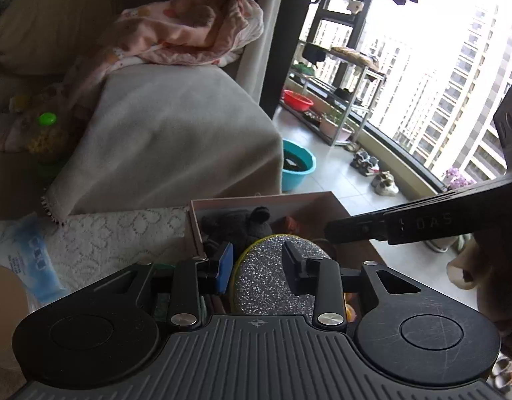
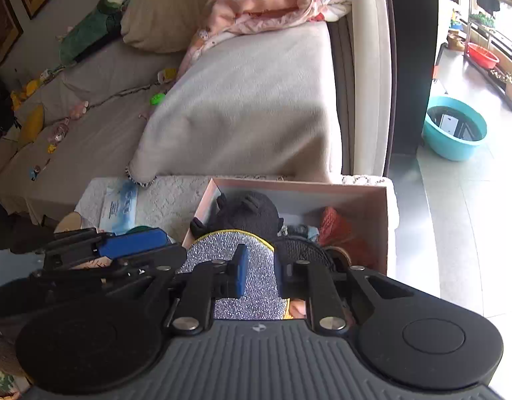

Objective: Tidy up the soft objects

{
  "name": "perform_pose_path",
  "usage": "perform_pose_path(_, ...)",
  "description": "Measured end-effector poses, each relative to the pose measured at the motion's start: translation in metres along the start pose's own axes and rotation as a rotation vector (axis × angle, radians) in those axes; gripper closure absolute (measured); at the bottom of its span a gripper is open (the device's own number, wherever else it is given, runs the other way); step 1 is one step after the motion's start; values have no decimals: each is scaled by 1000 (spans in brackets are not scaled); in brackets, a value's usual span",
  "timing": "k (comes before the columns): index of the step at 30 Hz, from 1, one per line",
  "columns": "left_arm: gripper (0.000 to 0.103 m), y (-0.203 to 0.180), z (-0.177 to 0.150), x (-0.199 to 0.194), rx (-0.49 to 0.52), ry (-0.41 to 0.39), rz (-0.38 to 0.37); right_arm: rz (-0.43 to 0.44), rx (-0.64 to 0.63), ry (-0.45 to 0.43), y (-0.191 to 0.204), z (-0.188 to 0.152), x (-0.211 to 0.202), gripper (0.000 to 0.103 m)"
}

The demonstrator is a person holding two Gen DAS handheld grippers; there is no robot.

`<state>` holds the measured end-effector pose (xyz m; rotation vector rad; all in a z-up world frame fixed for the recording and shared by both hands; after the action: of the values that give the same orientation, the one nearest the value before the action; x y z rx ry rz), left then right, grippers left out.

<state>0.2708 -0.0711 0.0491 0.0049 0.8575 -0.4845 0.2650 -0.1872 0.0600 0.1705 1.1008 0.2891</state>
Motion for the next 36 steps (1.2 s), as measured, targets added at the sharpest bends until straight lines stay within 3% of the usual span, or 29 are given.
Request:
perform_pose_path(2,67,0,1,-9,33,-27,122,12,5,-7,0,-1,-1,78)
perform_pose_path(3,67,2,1,-12,36,-35,148,18,7,1,0,-3,1,78)
perform_pose_path(9,67,8,-8,-24,42,-18,156,23,-37,67,17,-22,37,77)
perform_pose_path(14,67,23,-14,-37,19,-32,136,-80,-44,120,16,-27,66,62)
perform_pose_path(15,67,31,-15,-43,5,-42,138,-95,-37,123,14,-26,66,59)
perform_pose_path(17,67,50,-17,-56,-33,-65,144,-153,-26,133,10,-28,65,33)
perform_pose_path(18,67,61,-19,-62,-60,-77,151,-183,-27,143,7,-30,66,30)
perform_pose_path(22,67,116,-32,-90,-177,-118,205,-206,12,183,0,-38,67,24)
perform_pose_path(27,67,184,-67,-113,-306,-108,267,-269,18,196,10,-37,54,24)
perform_pose_path(31,67,227,-87,-121,-379,-73,263,-299,-42,136,41,-19,23,24)
perform_pose_path(36,67,274,-87,-120,-490,-50,203,-243,-105,-45,103,26,-32,20)
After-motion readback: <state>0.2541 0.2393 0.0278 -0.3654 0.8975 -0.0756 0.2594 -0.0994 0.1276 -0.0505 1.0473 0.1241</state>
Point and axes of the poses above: each gripper's, at about its wrist camera, not at the fingertips, and x roughly the way its jaws point, y to its left, z to its top, the point moved 8 cm from there along x, roughly the way its jaws point, and after that the axes turned 9 degrees about y, right-handed, at the moved point
